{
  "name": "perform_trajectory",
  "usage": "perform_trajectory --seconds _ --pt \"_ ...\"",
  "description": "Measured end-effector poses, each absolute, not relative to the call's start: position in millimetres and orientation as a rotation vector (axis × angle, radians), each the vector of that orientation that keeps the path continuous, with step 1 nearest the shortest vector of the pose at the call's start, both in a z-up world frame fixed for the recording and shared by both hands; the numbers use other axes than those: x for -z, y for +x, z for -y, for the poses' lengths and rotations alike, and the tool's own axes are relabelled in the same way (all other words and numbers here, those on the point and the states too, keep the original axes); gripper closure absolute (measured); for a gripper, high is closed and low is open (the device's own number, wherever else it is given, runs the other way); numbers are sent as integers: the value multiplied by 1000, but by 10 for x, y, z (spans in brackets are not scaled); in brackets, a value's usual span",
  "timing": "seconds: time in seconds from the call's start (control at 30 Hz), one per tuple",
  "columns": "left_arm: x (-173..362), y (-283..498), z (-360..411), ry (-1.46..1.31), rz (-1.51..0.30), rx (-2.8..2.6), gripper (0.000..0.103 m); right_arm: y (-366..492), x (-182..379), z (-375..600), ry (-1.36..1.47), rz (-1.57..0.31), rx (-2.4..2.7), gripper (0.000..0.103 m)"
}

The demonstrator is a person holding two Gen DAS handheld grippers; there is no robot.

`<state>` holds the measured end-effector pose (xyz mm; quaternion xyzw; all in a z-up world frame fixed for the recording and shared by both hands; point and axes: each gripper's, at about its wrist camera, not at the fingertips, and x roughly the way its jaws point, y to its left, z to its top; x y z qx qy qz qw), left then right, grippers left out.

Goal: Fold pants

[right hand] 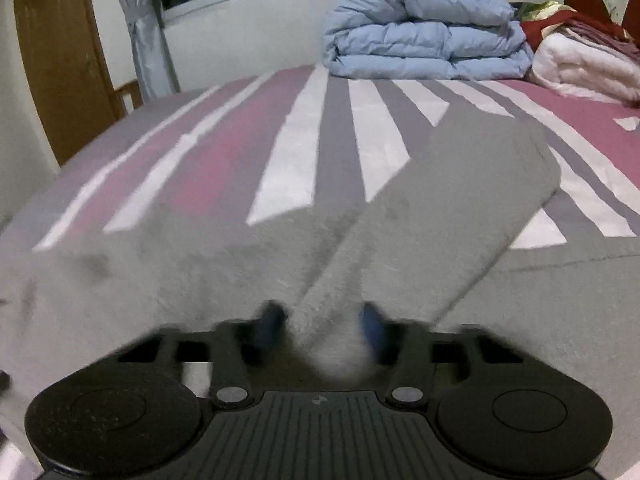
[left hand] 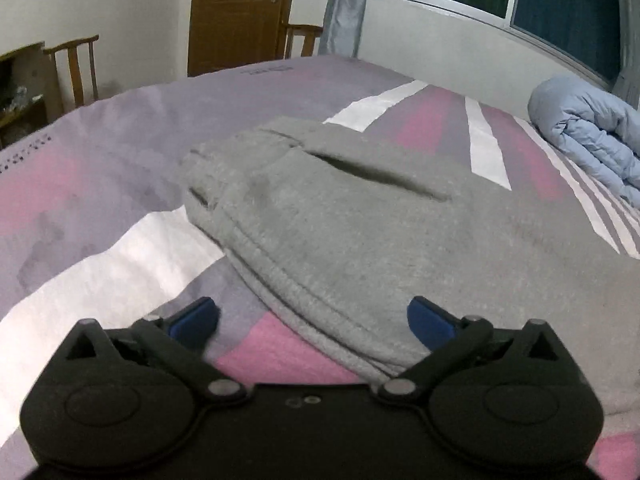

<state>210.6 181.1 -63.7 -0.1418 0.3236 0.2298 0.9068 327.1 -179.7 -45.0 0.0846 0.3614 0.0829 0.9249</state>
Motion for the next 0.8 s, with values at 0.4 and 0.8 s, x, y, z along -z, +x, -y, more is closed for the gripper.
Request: perform_trajectory --seconds 0.4,0.8 --pt "688 2035 -1863 -316 -647 -450 6 2114 565 2502 386 -685 -148 96" --pt "677 2037 -1914 -339 -639 -439 6 3057 343 2466 112 -659 -81 88"
